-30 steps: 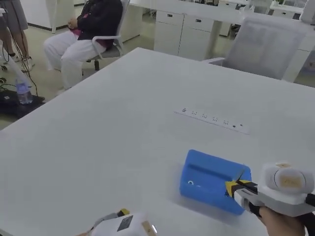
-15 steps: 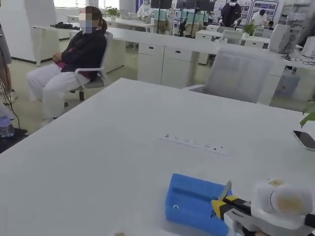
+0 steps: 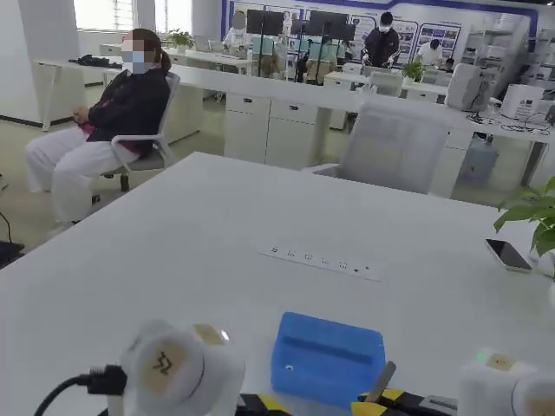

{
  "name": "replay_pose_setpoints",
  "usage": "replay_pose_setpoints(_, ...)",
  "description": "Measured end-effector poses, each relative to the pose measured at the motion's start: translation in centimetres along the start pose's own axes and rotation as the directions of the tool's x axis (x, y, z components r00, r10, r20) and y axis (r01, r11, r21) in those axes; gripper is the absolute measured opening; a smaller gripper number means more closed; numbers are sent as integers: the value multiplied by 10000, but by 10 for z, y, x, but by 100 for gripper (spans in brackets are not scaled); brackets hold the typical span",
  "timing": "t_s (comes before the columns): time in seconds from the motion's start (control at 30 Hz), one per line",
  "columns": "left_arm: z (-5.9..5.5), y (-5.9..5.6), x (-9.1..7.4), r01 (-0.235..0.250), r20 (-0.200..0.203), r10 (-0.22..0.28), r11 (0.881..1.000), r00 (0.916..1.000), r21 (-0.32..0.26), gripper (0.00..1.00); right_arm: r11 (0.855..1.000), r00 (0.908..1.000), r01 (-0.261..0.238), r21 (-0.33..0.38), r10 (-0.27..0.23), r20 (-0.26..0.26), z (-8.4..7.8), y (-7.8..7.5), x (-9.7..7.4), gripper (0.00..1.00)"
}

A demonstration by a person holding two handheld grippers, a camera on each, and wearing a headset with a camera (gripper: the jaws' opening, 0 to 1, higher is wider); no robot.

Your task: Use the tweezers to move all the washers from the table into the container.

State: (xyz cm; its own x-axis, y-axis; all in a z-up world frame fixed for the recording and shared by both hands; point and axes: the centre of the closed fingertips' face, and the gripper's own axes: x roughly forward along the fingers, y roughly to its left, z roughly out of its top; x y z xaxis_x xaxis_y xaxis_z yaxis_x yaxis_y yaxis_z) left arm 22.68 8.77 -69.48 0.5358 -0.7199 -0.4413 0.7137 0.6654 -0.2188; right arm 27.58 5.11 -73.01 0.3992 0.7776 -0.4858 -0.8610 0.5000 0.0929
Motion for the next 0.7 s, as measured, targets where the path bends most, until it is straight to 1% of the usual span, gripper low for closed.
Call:
replay_pose_setpoints(0.03, 7, -2, 0, 84, 116, -85, 9999, 9999, 91, 23, 9999, 9999, -157, -63, 157, -3, -1, 5, -3, 4)
replay_pose_setpoints(0.1, 15, -6, -1, 268, 212, -272, 9994, 9994, 218, 20, 9992, 9993, -368, -134, 367, -54, -3, 11, -6, 4)
replay_pose_setpoints(0.13, 21, -9, -1, 473, 258, -481, 9984, 9985, 314, 18, 9987, 9988, -493, -131, 492, -48, -3, 15, -8, 4)
replay_pose_setpoints(0.17, 25, -11, -1, 579, 332, -590, 9978, 9977, 334, 18, 9982, 9983, -585, -99, 585, -21, -4, 18, -9, 4)
replay_pose_setpoints(0.2, 30, -15, -1, 848, 409, -863, 9957, 9954, 371, 18, 9974, 9974, -714, -72, 714, 0, -6, 21, -10, 4)
replay_pose_setpoints(0.23, 31, -18, 0, 1065, 315, -1078, 9934, 9937, 415, 17, 9966, 9966, -822, -71, 823, 15, -6, 24, -11, 4)
replay_pose_setpoints(0.27, 32, -20, 1, 1245, 204, -1257, 9909, 9919, 516, 15, 9943, 9944, -1058, -114, 1058, 45, -7, 31, -12, 4)
replay_pose_setpoints(0.3, 33, -24, 2, 1454, 151, -1468, 9868, 9891, 710, 14, 9927, 9929, -1192, -201, 1193, 26, -7, 35, -13, 3)
replay_pose_setpoints(0.33, 32, -29, 5, 1703, 8, -1711, 9812, 9853, 910, 14, 9894, 9901, -1402, -374, 1401, -45, -8, 41, -14, 3)
replay_pose_setpoints(0.4, 31, -32, 9, 1861, -69, -1863, 9784, 9825, 904, 16, 9837, 9869, -1595, -830, 1569, -374, -13, 47, -16, 3)
replay_pose_setpoints(0.43, 30, -39, 10, 2283, -231, -2272, 9693, 9736, 917, 16, 9782, 9839, -1757, -1110, 1707, -531, -15, 51, -17, 3)
replay_pose_setpoints(0.47, 30, -41, 12, 2424, -273, -2409, 9656, 9702, 945, 16, 9753, 9816, -1872, -1173, 1813, -594, -16, 54, -18, 3)
replay_pose_setpoints(0.5, 29, -42, 14, 2486, -322, -2465, 9622, 9686, 1110, 16, 9721, 9786, -2004, -1217, 1927, -719, -18, 58, -19, 3)
replay_pose_setpoints(0.53, 28, -42, 15, 2513, -360, -2487, 9611, 9679, 1151, 15, 9699, 9772, -2066, -1285, 1979, -773, -18, 60, -20, 3)
replay_pose_setpoints(0.57, 26, -45, 17, 2699, -530, -2650, 9535, 9628, 1341, 14, 9657, 9749, -2160, -1444, 2050, -870, -20, 62, -21, 3)
replay_pose_setpoints(0.6, 25, -46, 18, 2809, -637, -2744, 9486, 9595, 1457, 14, 9649, 9747, -2163, -1492, 2045, -905, -20, 63, -21, 3)
replay_pose_setpoints(0.63, 23, -48, 19, 3003, -755, -2913, 9377, 9536, 1747, 13, 9632, 9748, -2137, -1631, 1993, -1000, -22, 63, -22, 3)
replay_pose_setpoints(0.67, 22, -50, 19, 3110, -817, -3009, 9327, 9502, 1824, 13, 9614, 9743, -2161, -1703, 2009, -1022, -23, 63, -22, 3)
replay_pose_setpoints(0.7, 20, -53, 19, 3326, -967, -3193, 9225, 9427, 1960, 13, 9578, 9711, -2274, -1759, 2097, -1140, -26, 65, -22, 3)
